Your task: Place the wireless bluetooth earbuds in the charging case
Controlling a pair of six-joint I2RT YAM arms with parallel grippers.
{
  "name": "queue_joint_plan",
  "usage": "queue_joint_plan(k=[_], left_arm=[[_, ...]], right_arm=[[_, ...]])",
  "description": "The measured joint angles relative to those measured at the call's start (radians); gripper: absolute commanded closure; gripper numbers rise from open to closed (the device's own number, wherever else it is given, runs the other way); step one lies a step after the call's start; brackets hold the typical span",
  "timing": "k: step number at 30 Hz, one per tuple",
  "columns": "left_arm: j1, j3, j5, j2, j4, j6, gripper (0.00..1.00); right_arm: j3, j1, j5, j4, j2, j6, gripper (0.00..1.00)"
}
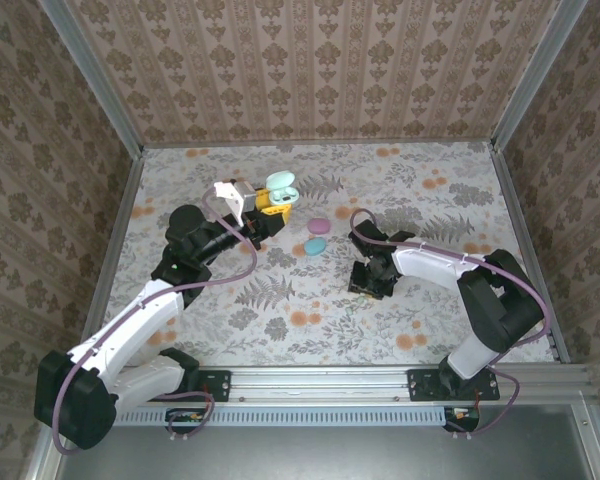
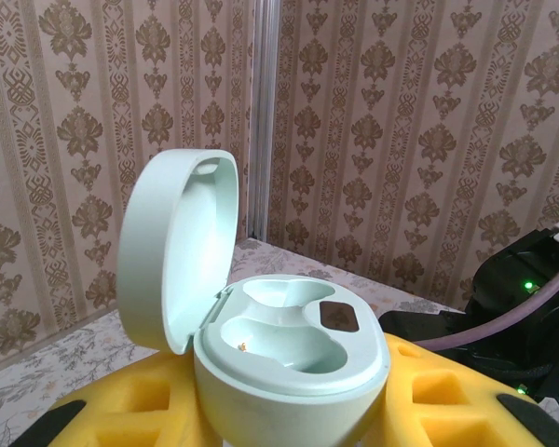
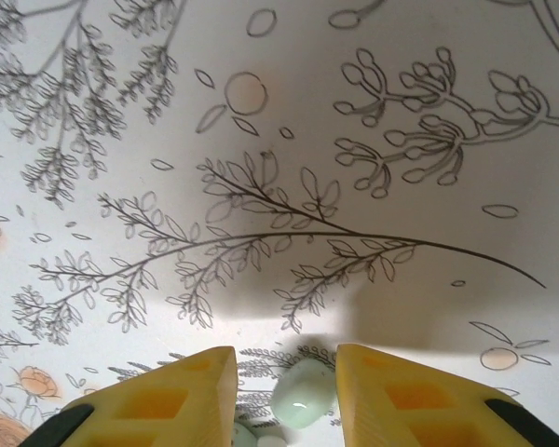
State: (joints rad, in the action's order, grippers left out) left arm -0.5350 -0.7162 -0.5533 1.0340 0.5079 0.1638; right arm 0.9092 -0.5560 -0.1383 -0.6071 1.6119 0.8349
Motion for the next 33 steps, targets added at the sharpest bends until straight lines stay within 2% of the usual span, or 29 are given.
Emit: queue_joint_plan(k=[10, 15, 33], left_arm=[[0.0, 0.0, 0.0, 0.001, 0.001, 0.0, 0.74], [0.0, 0.0, 0.0, 0.001, 0.001, 0.0, 0.74], [0.0, 0.0, 0.0, 0.001, 0.001, 0.0, 0.74]], right_arm=[[-0.002, -0.013, -0.035, -0.013, 0.0, -0.052, 0.71], [-0.019, -0.023, -0.037, -0.027, -0.001, -0.049, 0.66], [-0.103, -0.061, -0.079, -0.028, -0.066, 0.002, 0.66]])
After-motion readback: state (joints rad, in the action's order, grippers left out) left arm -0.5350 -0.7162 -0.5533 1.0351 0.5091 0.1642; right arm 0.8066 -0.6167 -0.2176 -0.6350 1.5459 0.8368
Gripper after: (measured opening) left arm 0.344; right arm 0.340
